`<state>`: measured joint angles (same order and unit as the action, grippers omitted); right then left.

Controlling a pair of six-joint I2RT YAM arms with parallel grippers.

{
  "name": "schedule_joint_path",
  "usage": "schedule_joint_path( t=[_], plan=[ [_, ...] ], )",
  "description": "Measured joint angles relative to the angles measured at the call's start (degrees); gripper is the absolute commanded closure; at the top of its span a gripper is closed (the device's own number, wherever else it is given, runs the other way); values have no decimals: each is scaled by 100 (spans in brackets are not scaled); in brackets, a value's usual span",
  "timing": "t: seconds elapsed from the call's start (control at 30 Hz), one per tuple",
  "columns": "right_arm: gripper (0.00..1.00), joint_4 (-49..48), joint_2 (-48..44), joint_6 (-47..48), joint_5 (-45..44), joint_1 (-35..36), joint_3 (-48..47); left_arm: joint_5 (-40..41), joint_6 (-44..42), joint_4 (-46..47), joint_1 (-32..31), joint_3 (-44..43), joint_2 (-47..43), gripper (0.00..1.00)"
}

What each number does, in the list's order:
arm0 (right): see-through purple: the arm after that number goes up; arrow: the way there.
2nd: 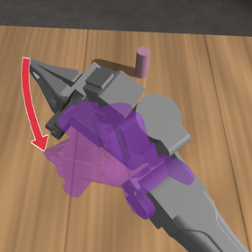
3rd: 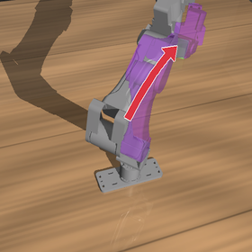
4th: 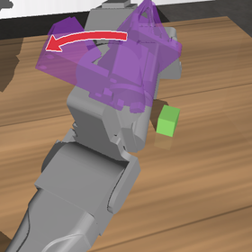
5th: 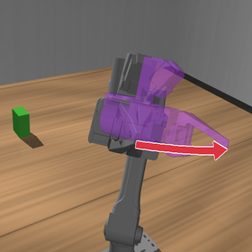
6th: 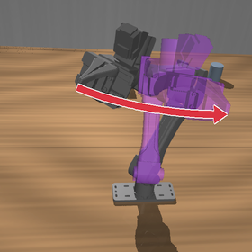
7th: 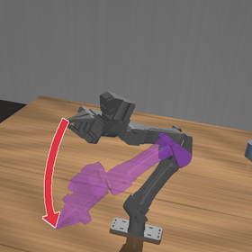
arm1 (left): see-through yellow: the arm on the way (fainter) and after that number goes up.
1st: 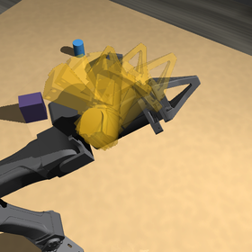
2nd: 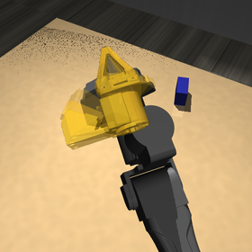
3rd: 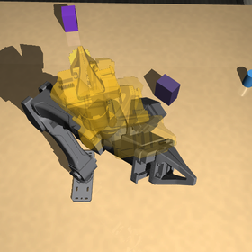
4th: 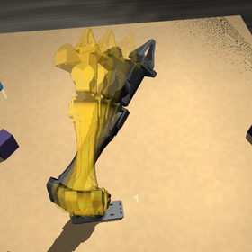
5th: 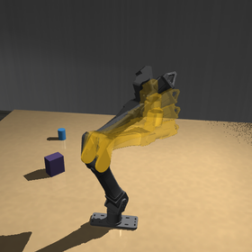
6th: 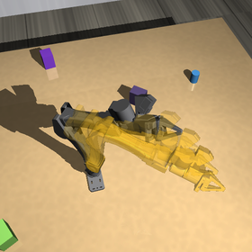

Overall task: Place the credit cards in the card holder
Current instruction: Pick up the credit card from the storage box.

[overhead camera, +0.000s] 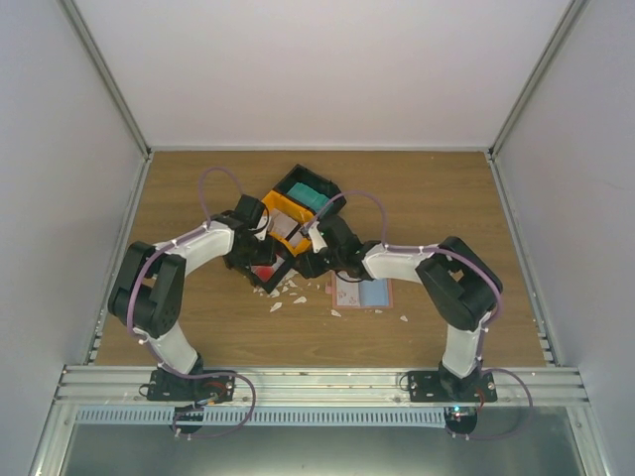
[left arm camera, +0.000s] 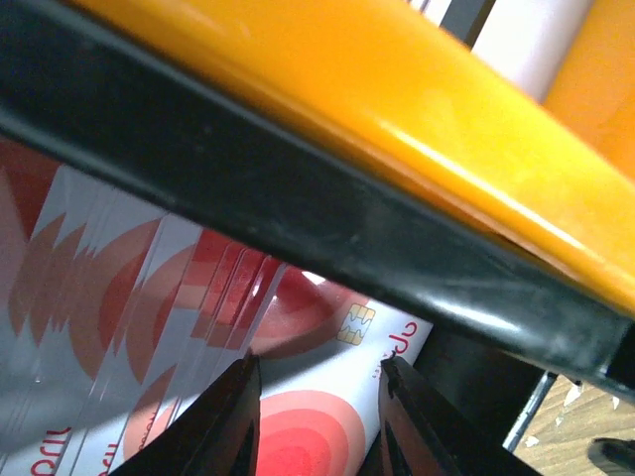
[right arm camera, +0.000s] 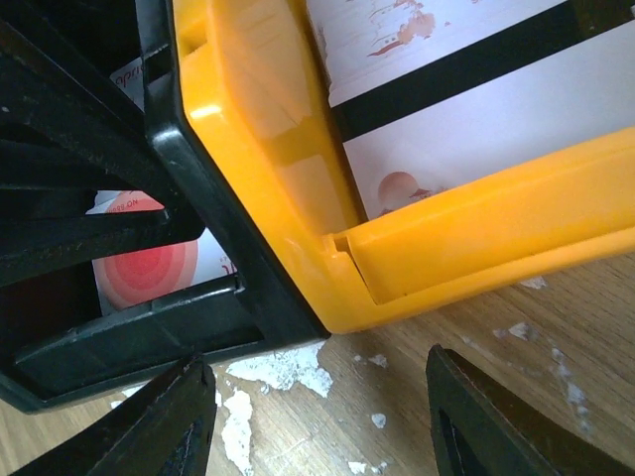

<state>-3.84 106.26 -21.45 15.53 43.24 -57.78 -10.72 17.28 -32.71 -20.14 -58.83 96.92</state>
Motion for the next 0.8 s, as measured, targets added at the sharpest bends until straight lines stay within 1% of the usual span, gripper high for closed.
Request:
schedule_joint_path(
  t=[0.13,0.27,0.47,0.7,0.8],
  plan=[
    [40,13,199,74,-2,33,-133,20,-31,-76,0,-63,35,58],
    [40,63,317,129,-7,52,-170,74,-81,-175,0,-179,98,57],
    [39,164,337,173,-11,70,-245,92,-144,-225,-11,-286,192,56],
    [39,227,387,264,-20,98,-367,243,-195,-282,-37,-328,286,49],
    [39,251,391,271,-24,103,-387,310,-212,-289,-50,-354,304,49]
  ],
)
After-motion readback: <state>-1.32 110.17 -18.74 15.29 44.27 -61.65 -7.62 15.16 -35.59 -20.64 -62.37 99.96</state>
